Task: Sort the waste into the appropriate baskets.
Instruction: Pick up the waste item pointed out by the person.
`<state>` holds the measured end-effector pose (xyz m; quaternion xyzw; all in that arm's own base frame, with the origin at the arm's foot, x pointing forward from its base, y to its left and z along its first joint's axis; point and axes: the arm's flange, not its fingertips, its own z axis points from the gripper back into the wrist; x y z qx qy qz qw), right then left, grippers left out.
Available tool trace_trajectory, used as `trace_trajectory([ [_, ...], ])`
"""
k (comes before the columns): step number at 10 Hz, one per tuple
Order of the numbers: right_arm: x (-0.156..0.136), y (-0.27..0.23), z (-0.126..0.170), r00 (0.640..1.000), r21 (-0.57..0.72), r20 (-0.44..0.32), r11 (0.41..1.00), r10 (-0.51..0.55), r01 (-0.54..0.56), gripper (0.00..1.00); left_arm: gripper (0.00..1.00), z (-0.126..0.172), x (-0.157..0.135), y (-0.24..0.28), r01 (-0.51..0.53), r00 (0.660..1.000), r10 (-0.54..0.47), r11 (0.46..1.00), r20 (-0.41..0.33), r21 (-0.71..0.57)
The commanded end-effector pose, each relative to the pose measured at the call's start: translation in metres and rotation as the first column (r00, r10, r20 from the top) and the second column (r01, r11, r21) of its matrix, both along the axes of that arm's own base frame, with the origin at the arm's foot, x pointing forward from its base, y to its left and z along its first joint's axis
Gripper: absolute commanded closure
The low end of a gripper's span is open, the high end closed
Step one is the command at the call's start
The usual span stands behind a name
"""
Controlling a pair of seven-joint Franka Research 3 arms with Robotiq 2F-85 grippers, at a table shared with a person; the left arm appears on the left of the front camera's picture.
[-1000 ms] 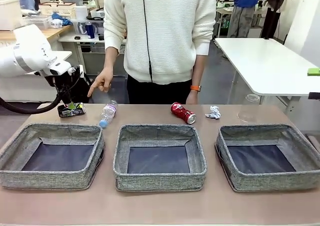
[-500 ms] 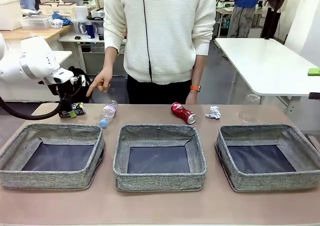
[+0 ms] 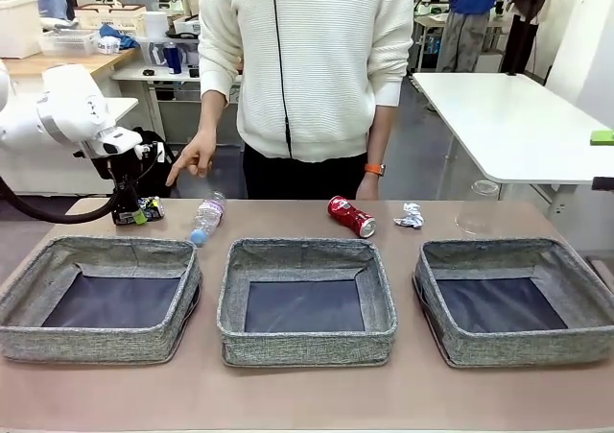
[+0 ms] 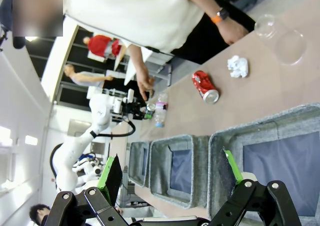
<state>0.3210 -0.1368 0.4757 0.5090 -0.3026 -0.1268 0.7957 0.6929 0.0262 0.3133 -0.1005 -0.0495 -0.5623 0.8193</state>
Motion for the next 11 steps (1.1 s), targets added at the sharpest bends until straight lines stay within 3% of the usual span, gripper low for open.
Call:
trace_trajectory([
  [1,0.004,0.0,0.0,0.999,0.001,0.037,1.0,0.002,-0.002,0.0,0.61,0.006,0.003,0.002,-0.001,1.0,0.001,1.0,0.009,0.013],
  [2,0.004,0.0,0.0,0.999,0.001,0.037,1.0,0.002,-0.002,0.0,1.0,0.006,0.002,0.002,-0.003,1.0,0.003,1.0,0.02,0.022],
  [8,0.004,0.0,0.0,0.999,0.001,0.037,1.0,0.002,-0.002,0.0,1.0,0.022,-0.007,0.005,-0.125,0.991,0.121,0.99,0.056,0.067],
  [9,0.004,0.0,0.0,0.999,0.001,0.037,1.0,0.002,-0.002,0.0,1.0,0.051,-0.02,0.006,-0.226,0.973,0.22,0.97,0.072,0.086],
  [11,0.004,0.0,0.0,0.999,0.001,0.037,1.0,0.002,-0.002,0.0,1.0,0.132,-0.069,0.008,-0.445,0.895,0.445,0.895,-0.021,-0.012],
])
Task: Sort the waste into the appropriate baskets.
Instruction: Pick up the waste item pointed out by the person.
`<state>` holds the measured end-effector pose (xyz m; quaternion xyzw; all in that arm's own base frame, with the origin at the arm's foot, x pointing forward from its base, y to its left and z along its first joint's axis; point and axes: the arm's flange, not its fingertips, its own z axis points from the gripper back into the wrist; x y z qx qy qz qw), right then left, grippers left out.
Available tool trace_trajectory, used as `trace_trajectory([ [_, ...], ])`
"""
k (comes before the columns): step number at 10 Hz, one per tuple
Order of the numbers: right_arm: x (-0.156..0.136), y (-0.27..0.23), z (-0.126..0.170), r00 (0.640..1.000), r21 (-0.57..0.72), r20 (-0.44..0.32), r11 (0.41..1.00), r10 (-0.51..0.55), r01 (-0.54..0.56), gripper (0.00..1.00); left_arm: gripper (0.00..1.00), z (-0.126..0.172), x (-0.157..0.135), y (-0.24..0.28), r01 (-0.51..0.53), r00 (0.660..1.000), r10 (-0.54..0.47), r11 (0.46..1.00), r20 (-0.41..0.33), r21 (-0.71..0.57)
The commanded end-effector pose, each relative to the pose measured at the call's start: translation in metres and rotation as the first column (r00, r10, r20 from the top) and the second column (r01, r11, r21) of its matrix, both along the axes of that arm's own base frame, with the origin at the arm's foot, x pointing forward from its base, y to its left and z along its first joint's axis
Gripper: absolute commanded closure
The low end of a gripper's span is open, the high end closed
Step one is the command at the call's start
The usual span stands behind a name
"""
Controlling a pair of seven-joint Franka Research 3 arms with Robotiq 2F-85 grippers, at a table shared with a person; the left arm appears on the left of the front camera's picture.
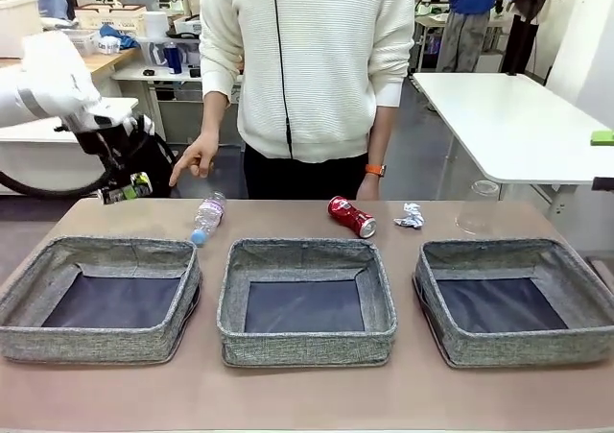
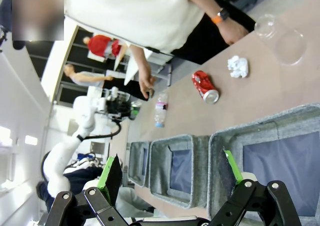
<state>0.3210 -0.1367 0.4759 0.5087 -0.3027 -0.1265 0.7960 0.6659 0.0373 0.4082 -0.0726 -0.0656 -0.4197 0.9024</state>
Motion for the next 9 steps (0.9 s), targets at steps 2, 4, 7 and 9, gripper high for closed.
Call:
trace_trajectory([
  [2,0.004,0.0,0.0,0.999,0.002,0.037,1.0,0.001,-0.001,0.0,1.0,0.103,-0.117,-0.021,-0.534,0.843,0.537,0.843,0.038,-0.065],
  [4,0.004,0.0,0.0,0.999,0.002,0.037,1.0,0.001,-0.001,0.0,1.0,0.118,-0.193,-0.047,-0.432,0.898,0.44,0.879,-0.003,-0.201],
  [7,0.004,0.0,0.0,0.999,0.002,0.037,1.0,0.001,-0.001,0.0,1.0,0.139,-0.192,-0.048,-0.451,0.891,0.45,0.871,-0.05,-0.196],
  [9,0.004,0.0,0.0,0.999,0.002,0.037,1.0,0.001,-0.001,0.0,1.0,0.139,-0.192,-0.048,-0.451,0.891,0.45,0.871,-0.05,-0.196],
])
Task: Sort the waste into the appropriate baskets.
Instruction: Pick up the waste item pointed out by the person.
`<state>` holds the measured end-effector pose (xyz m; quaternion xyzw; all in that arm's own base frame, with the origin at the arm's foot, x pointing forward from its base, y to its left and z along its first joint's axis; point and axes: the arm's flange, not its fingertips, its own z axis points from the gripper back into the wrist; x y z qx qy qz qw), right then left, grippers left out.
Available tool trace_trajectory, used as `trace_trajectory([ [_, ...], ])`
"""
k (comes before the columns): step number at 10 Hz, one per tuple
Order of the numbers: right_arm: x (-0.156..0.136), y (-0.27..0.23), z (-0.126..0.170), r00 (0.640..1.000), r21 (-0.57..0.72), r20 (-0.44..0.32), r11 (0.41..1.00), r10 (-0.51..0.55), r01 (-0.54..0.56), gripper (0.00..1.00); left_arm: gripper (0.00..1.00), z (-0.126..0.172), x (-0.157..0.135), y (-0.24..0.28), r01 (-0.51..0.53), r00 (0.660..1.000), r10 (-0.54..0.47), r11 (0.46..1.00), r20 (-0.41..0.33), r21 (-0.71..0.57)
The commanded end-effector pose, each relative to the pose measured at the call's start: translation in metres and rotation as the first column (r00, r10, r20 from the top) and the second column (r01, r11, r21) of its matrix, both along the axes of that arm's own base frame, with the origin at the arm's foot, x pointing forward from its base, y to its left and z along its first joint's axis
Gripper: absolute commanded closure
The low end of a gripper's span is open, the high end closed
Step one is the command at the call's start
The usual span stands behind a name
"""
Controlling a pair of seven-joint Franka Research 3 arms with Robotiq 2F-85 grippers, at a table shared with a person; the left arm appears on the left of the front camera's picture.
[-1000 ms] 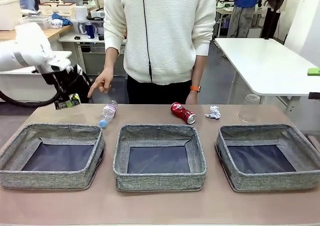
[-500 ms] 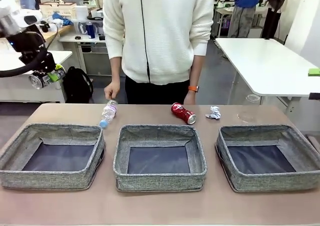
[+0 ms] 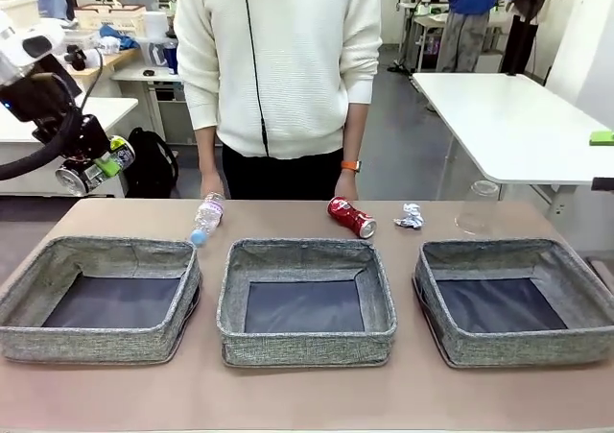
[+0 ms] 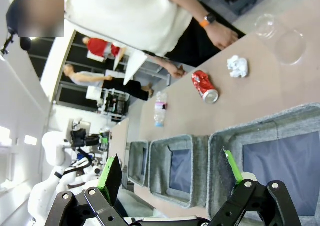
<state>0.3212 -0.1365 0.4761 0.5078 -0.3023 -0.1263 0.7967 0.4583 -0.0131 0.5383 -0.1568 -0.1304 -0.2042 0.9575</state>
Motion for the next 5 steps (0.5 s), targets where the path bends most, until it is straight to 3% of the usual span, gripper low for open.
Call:
trace_trajectory([
  [1,0.004,0.0,0.0,0.999,0.005,0.038,1.0,0.001,-0.001,0.0,1.0,0.009,0.015,0.002,-0.031,0.999,0.032,0.999,-0.018,0.019],
  [2,0.004,0.0,0.0,0.999,0.005,0.038,1.0,0.001,-0.001,0.0,0.67,0.0,0.0,0.0,0.0,1.0,0.0,1.0,0.0,0.0],
  [3,0.004,0.0,0.0,0.999,0.005,0.038,1.0,0.001,-0.001,0.0,0.67,0.028,-0.008,-0.027,-0.108,0.993,0.111,0.992,-0.043,0.065],
  [4,0.004,0.0,0.0,0.999,0.005,0.038,1.0,0.001,-0.001,0.0,0.67,0.067,-0.019,-0.063,-0.108,0.994,0.11,0.992,-0.019,0.06],
  [5,0.004,0.0,0.0,0.999,0.005,0.038,1.0,0.001,-0.001,0.0,0.67,0.105,-0.031,-0.106,-0.134,0.985,0.143,0.986,-0.1,0.095],
])
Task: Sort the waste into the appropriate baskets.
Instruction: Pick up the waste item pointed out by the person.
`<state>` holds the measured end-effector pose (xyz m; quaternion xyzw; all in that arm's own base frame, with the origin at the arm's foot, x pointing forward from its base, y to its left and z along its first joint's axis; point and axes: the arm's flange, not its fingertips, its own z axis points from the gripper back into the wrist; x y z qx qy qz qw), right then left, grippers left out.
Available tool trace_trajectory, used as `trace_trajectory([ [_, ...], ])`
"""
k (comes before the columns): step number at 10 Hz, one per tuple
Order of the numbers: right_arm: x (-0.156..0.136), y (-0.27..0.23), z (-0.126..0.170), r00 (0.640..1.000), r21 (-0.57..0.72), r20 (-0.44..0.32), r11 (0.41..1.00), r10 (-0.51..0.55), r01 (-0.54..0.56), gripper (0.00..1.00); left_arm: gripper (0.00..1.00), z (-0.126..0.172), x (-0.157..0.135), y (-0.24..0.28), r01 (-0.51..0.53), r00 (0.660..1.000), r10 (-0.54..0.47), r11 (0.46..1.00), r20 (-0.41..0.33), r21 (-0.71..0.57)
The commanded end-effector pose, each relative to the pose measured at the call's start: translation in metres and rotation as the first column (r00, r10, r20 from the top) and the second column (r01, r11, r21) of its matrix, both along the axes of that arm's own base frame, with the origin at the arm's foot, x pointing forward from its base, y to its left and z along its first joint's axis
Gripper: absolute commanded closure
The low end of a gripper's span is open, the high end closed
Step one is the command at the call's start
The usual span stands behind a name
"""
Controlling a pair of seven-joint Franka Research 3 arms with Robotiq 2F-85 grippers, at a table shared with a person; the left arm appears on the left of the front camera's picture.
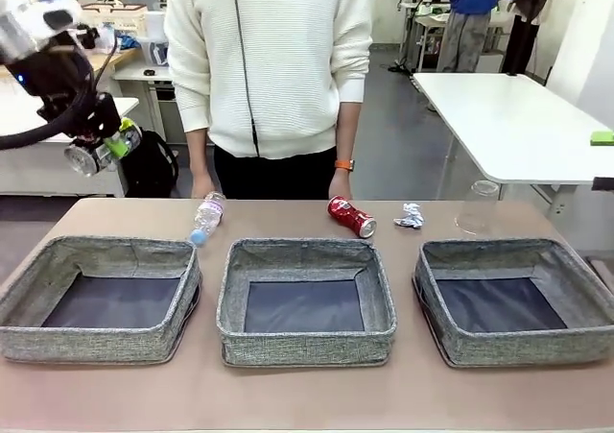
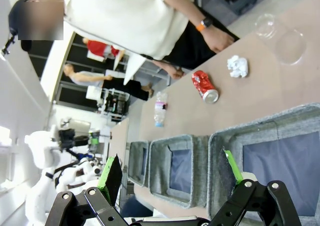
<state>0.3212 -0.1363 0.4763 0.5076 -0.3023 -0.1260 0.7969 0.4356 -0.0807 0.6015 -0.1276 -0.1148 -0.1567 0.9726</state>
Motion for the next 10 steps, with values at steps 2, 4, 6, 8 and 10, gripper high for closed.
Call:
trace_trajectory([
  [2,0.004,0.0,-0.001,0.999,0.005,0.038,1.0,0.0,-0.001,0.0,0.67,0.089,-0.017,-0.102,-0.194,0.978,0.199,0.978,-0.066,0.076],
  [4,0.004,0.0,-0.001,0.999,0.005,0.038,1.0,0.0,-0.001,0.0,0.67,0.128,-0.028,-0.15,-0.192,0.973,0.198,0.979,-0.115,0.065],
  [6,0.004,0.0,-0.001,0.999,0.005,0.038,1.0,0.0,-0.001,0.0,0.67,0.154,-0.035,-0.19,-0.243,0.961,0.245,0.969,-0.127,0.036],
  [8,0.004,0.0,-0.001,0.999,0.005,0.038,1.0,0.0,-0.001,0.0,0.67,0.168,-0.046,-0.223,-0.259,0.956,0.261,0.965,-0.131,0.029],
  [10,0.004,0.0,-0.001,0.999,0.005,0.038,1.0,0.0,-0.001,0.0,0.67,0.169,-0.056,-0.257,-0.244,0.961,0.246,0.969,-0.127,0.026],
])
